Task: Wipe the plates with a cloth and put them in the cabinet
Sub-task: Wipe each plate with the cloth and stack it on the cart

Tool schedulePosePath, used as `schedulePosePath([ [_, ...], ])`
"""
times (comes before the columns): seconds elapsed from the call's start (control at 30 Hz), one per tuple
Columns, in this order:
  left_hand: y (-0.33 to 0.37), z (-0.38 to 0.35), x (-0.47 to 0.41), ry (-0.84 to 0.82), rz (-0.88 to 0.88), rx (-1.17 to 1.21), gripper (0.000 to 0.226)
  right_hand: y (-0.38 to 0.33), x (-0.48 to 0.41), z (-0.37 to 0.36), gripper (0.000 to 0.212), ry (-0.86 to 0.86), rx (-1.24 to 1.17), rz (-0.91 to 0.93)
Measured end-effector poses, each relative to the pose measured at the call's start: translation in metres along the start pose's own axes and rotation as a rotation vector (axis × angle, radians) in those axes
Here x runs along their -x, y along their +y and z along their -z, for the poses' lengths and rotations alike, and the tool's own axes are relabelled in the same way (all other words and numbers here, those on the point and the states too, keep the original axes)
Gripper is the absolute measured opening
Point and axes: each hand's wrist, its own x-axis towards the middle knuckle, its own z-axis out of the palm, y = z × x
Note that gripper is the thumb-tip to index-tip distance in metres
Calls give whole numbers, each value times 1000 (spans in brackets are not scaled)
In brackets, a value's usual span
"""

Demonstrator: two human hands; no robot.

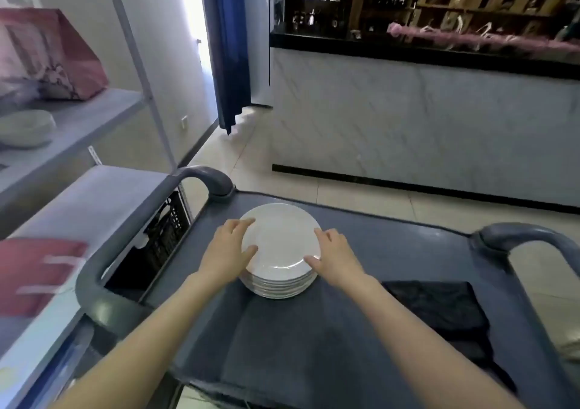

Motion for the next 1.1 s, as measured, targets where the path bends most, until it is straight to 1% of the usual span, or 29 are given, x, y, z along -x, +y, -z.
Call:
schedulePosePath([
  [0.13,-14,-10,-19,-17,44,51,59,-3,-20,-17,54,85,-111,-115],
  [0.23,-20,-19,-25,26,101,112,54,-2,-25,-26,50,158,-200,-154],
  [0.3,-21,-23,-26,72,104,151,48,0,-26,-27,49,184,-255,-172],
  [0.43,-21,-28,-28,145,106,222,43,1,-28,-31,52,213,-364,-237],
  [0.6,-15,-25,-28,167,162,308,41,3,-28,-33,57,252,-470,-259],
  [0.67,-12,-23,-26,169,177,311,39,6,-27,-33,63,255,-549,-285],
  [0.73,-7,-20,-24,179,187,316,38,10,-24,-32,64,264,-626,-306],
  [0.9,11,-15,-23,235,200,406,37,22,-16,-23,57,304,-797,-278],
  [1.03,33,-23,-28,197,221,497,36,42,-13,-7,50,372,-898,-201],
  [1.1,45,-30,-30,176,245,583,37,57,-9,3,47,399,-984,-203],
])
